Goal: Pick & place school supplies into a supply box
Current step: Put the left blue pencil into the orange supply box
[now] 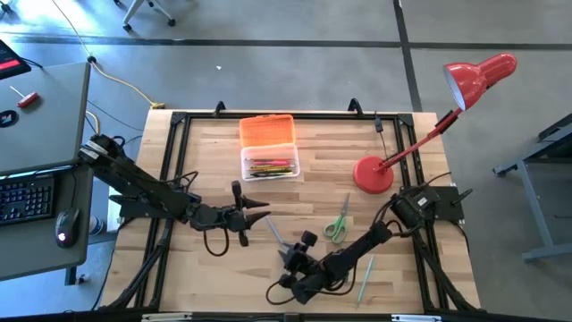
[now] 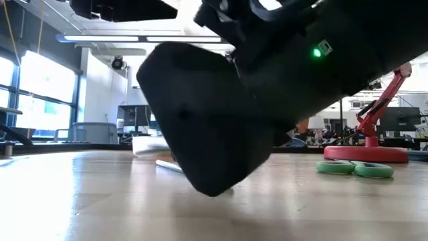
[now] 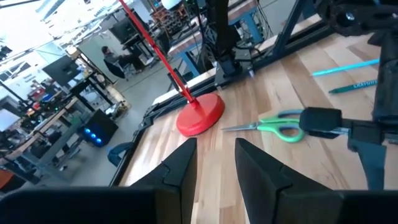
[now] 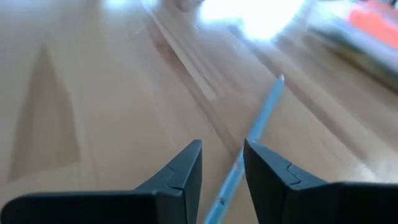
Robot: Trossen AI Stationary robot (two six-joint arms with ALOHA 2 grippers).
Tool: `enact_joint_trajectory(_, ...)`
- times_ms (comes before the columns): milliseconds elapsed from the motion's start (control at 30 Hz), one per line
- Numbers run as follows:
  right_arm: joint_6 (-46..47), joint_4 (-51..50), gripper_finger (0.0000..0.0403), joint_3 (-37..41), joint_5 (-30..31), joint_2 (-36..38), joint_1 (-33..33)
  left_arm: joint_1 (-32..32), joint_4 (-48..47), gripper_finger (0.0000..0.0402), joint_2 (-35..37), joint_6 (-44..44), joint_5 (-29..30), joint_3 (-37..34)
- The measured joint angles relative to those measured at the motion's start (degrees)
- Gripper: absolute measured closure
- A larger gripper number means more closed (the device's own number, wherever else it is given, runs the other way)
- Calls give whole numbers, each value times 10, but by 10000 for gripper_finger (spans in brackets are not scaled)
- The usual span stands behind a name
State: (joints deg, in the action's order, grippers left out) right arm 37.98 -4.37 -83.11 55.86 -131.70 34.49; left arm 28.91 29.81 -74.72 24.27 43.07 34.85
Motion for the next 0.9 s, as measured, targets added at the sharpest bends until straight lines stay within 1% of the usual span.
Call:
enact_joint_trajectory(133, 79, -22, 305, 20, -15, 0, -7, 0, 0, 262, 0, -1, 1, 0)
enact_joint_trajectory(267, 130, 5, 305, 53, -40, 1, -18, 0, -1, 262, 0, -1, 1, 0)
enact_joint_trajectory(367, 141, 34, 305, 76, -56, -12, -23, 0, -3, 262, 0, -1, 1, 0)
enact_joint_trajectory(433, 133, 51, 305, 88, -59, -19, -24, 0, -4, 262, 0, -1, 1, 0)
enact_joint_trajectory(533, 105, 84, 305, 103, -29, -31, -22, 0, -4, 262, 0, -1, 1, 0)
enact_joint_trajectory(633, 80, 123, 309, 117, -24, -34, -28, 0, -5, 262, 0, -1, 1, 0)
enact_joint_trajectory(700, 67, 142, 324, 127, -29, -34, -34, 0, -5, 262, 0, -1, 1, 0)
enact_joint_trajectory(767, 51, 157, 348, 131, -30, -34, -41, 0, -4, 262, 0, -1, 1, 0)
enact_joint_trajectory(833, 14, 165, 380, 132, -32, -34, -46, 0, -4, 262, 0, -1, 1, 0)
enact_joint_trajectory(900, -30, 174, 394, 132, -34, -34, -51, 0, -4, 262, 0, -1, 1, 0)
